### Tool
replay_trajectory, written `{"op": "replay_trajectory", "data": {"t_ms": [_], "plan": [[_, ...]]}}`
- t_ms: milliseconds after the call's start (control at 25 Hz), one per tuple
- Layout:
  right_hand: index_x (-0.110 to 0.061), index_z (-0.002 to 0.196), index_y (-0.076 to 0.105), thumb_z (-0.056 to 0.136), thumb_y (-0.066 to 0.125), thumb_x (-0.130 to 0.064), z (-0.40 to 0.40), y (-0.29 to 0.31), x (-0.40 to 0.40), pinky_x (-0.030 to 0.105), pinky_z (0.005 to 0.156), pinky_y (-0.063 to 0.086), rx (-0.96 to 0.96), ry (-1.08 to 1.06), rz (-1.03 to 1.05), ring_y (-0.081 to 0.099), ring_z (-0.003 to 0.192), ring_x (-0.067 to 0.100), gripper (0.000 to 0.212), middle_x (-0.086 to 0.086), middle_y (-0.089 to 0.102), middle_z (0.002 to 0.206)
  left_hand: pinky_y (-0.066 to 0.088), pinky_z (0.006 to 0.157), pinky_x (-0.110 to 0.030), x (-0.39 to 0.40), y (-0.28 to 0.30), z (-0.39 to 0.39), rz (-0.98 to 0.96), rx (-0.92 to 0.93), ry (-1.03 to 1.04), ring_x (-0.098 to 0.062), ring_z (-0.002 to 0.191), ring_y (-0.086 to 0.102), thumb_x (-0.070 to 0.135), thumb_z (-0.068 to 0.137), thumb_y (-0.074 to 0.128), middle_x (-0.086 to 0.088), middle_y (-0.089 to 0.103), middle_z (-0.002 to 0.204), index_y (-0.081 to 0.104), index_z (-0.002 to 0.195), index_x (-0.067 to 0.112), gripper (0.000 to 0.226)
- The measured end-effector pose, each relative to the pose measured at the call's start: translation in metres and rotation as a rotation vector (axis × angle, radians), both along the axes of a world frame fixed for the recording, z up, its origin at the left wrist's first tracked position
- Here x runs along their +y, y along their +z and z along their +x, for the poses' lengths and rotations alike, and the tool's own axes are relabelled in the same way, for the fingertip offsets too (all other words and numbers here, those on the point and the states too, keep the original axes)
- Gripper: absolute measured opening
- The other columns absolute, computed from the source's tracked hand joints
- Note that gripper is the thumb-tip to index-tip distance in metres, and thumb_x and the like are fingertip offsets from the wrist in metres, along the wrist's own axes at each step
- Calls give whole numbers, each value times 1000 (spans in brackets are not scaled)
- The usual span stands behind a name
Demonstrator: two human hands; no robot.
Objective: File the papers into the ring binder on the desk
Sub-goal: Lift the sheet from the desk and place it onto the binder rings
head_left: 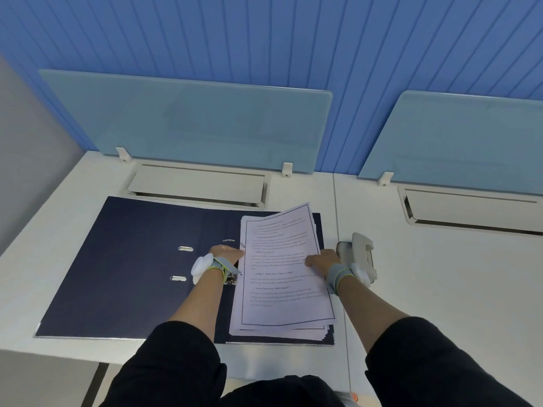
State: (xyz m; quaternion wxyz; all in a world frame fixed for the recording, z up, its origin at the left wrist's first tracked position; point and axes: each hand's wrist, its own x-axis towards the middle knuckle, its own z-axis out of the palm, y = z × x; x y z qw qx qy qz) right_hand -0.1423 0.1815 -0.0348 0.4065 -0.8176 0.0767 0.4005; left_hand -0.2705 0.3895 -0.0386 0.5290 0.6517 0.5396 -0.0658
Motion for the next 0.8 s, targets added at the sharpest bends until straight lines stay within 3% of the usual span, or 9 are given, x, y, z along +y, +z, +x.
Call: {"op": "replay_trajectory", "data": {"t_ms": [120, 200, 240, 280, 360, 440, 560, 680, 800], "plan": [[6, 133, 47, 79, 64, -6, 1, -1, -2, 29, 84, 45, -5, 25, -9, 53, 102, 25, 58, 18, 54, 135, 42, 60, -26, -6, 7, -6, -27, 8, 77, -16, 60, 51, 41, 74, 63, 0, 61, 57, 59, 74, 8, 33], [6, 132, 49, 75, 66, -7, 1, -5, -2, 28, 83, 44, 9, 32, 7, 54, 101, 24, 60, 19, 55, 134, 49, 86, -31, -10, 7, -22, -3, 49, 229, -30, 96, 62, 53, 78, 59, -10, 69, 102, 57, 115, -2, 66], [5, 133, 48, 74, 66, -8, 2, -6, -1, 28, 82, 44, 10, 42, 9, 54, 102, 24, 63, 18, 54, 135, 46, 99, -33, -14, 5, -31, -26, 78, 293, -32, 114, 57, 60, 78, 57, -12, 60, 125, 46, 131, -4, 84], [4, 135, 46, 74, 66, -9, 2, -6, 0, 27, 82, 43, 14, 52, 10, 53, 102, 23, 65, 16, 54, 134, 46, 101, -33, -20, 5, -39, -98, 80, 330, -29, 120, 53, 66, 76, 56, -12, 53, 135, 40, 137, -1, 92], [4, 139, 40, 78, 63, -9, -3, -1, 2, 30, 86, 44, 11, 84, -17, 52, 108, 26, 67, 12, 52, 129, 58, 76, -27, -33, 7, -53, -363, -70, 415, -18, 98, 63, 67, 75, 57, -7, 59, 121, 46, 130, 11, 79], [2, 144, 32, 82, 61, -9, -3, -1, 4, 33, 95, 44, -9, 116, -59, 49, 124, 32, 69, 15, 45, 140, 59, 54, -24, -42, 7, -60, -521, -219, 462, -13, 70, 67, 57, 80, 59, -5, 65, 93, 53, 112, 11, 56], [-1, 144, 34, 79, 62, -10, -3, 1, 2, 32, 90, 44, 15, 137, -43, 49, 126, 34, 72, 14, 44, 145, 58, 71, -31, -48, -1, -63, -465, -233, 313, -19, 81, 66, 43, 82, 65, -4, 74, 84, 63, 96, 7, 39], [-1, 141, 40, 73, 65, -11, 1, -6, 0, 30, 82, 45, 37, 141, 19, 54, 105, 26, 73, 7, 51, 132, 52, 93, -36, -51, -8, -64, -223, -172, 332, -29, 106, 66, 25, 75, 77, -11, 73, 108, 69, 105, 2, 39], [1, 139, 41, 70, 68, -11, 4, -7, -5, 30, 84, 46, 37, 113, 67, 52, 101, 24, 75, 12, 51, 135, 46, 85, -27, -53, -4, -63, -97, -129, 344, -28, 104, 62, 22, 79, 73, -11, 68, 108, 69, 110, 0, 39]]}}
